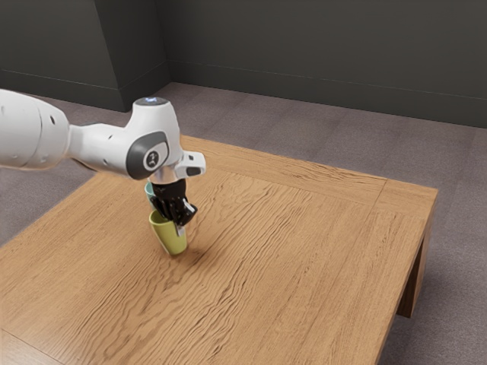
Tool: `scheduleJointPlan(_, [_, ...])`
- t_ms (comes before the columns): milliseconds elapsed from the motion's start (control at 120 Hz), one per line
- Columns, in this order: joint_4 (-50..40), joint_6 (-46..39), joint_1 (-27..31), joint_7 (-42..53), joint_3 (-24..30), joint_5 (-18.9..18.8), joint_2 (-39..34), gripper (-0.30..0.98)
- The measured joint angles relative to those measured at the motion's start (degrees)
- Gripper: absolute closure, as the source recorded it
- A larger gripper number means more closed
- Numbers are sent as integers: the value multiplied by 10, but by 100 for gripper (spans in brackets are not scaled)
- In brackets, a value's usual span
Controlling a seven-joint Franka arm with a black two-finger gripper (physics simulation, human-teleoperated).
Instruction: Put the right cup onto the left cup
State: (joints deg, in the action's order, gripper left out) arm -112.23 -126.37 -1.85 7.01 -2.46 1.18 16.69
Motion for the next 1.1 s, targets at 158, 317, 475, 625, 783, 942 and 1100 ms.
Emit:
scheduleJointPlan(158, [-1, 24, 0, -1, 0, -2, -45, 77])
scheduleJointPlan(317, [9, 62, -1, 1, -5, -2, -91, 77])
scheduleJointPlan(475, [41, 109, 1, 4, -20, -2, -110, 77])
scheduleJointPlan(625, [78, 139, -2, 9, -44, -1, -102, 76])
scheduleJointPlan(783, [131, 162, 2, 15, -57, -1, -80, 76])
scheduleJointPlan(942, [189, 173, 1, 23, -59, -1, -32, 76])
scheduleJointPlan(1100, [231, 177, 3, 30, -78, -1, 8, 76])
